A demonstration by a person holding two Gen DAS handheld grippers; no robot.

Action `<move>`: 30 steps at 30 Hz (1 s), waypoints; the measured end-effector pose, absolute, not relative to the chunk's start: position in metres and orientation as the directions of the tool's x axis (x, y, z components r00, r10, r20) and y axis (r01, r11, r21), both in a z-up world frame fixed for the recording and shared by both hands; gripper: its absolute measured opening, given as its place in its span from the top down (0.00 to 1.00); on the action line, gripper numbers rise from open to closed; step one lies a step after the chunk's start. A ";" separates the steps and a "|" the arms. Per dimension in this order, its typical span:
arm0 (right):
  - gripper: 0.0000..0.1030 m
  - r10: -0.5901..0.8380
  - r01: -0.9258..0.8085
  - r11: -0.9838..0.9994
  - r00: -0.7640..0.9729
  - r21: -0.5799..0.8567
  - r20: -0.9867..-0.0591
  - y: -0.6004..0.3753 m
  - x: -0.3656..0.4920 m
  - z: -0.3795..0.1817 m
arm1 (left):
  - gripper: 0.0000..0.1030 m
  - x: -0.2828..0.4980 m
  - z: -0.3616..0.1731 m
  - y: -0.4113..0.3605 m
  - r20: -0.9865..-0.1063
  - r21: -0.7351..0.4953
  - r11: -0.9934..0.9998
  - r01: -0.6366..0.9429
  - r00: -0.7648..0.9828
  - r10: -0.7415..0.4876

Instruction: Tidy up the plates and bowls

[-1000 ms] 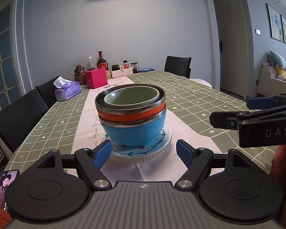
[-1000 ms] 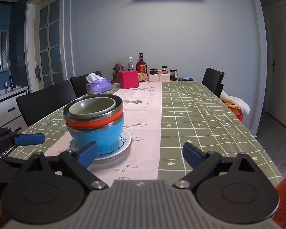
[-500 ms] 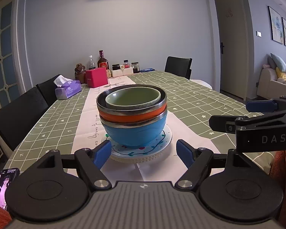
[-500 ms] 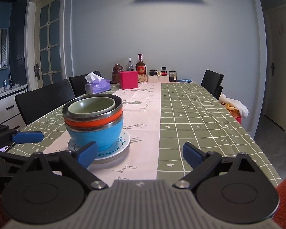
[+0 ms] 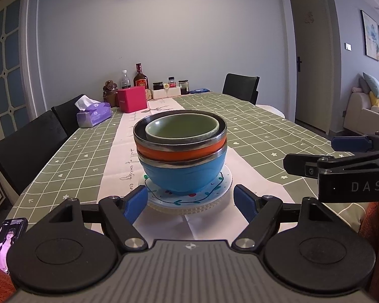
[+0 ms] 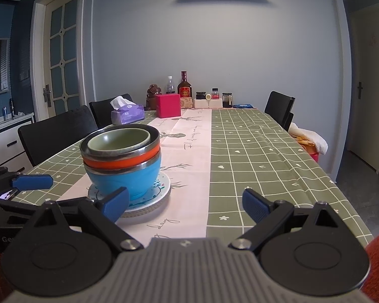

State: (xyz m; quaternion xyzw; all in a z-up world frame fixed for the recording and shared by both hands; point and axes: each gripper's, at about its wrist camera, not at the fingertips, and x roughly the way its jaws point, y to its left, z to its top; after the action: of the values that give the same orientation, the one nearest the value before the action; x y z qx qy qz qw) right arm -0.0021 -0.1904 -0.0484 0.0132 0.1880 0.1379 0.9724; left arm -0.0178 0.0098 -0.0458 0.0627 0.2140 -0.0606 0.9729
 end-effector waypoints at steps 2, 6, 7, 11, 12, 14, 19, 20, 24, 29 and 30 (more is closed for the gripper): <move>0.08 0.272 -0.263 0.962 0.892 0.076 -0.362 -0.190 -0.002 -0.048 | 0.12 -0.018 -0.046 0.010 -0.424 0.096 0.985 0.144 0.901 -0.091; 0.08 0.271 -0.261 0.962 0.892 0.075 -0.362 -0.190 -0.002 -0.048 | 0.12 -0.018 -0.045 0.010 -0.425 0.096 0.985 0.145 0.901 -0.092; 0.08 0.270 -0.260 0.963 0.892 0.076 -0.362 -0.190 -0.002 -0.049 | 0.12 -0.018 -0.045 0.010 -0.425 0.096 0.985 0.145 0.901 -0.092; 0.08 0.268 -0.258 0.963 0.893 0.076 -0.362 -0.190 -0.002 -0.049 | 0.12 -0.018 -0.045 0.010 -0.425 0.096 0.985 0.144 0.901 -0.091; 0.08 0.267 -0.258 0.963 0.893 0.075 -0.362 -0.190 -0.002 -0.049 | 0.12 -0.018 -0.045 0.010 -0.425 0.095 0.985 0.145 0.901 -0.092; 0.08 0.268 -0.258 0.963 0.893 0.076 -0.362 -0.190 -0.002 -0.048 | 0.12 -0.018 -0.045 0.010 -0.425 0.094 0.985 0.144 0.901 -0.091; 0.08 0.268 -0.258 0.963 0.893 0.076 -0.362 -0.190 -0.002 -0.048 | 0.12 -0.018 -0.045 0.010 -0.424 0.093 0.985 0.144 0.901 -0.092; 0.08 0.268 -0.258 0.963 0.893 0.076 -0.362 -0.190 -0.002 -0.048 | 0.12 -0.018 -0.045 0.010 -0.424 0.094 0.985 0.144 0.901 -0.092; 0.08 0.268 -0.258 0.963 0.893 0.076 -0.362 -0.190 -0.002 -0.049 | 0.12 -0.019 -0.045 0.011 -0.425 0.094 0.985 0.144 0.901 -0.092; 0.08 0.264 -0.256 0.964 0.893 0.071 -0.365 -0.191 -0.001 -0.049 | 0.12 -0.018 -0.045 0.011 -0.423 0.093 0.985 0.142 0.901 -0.090; 0.08 0.263 -0.255 0.964 0.893 0.070 -0.366 -0.191 -0.001 -0.049 | 0.12 -0.019 -0.044 0.011 -0.424 0.092 0.985 0.143 0.901 -0.091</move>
State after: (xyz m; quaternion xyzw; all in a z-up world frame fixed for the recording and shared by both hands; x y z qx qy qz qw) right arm -0.0012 -0.1909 -0.0488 0.0102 0.1893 0.1333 0.9728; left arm -0.0186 0.0106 -0.0443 0.0606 0.2139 -0.0601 0.9731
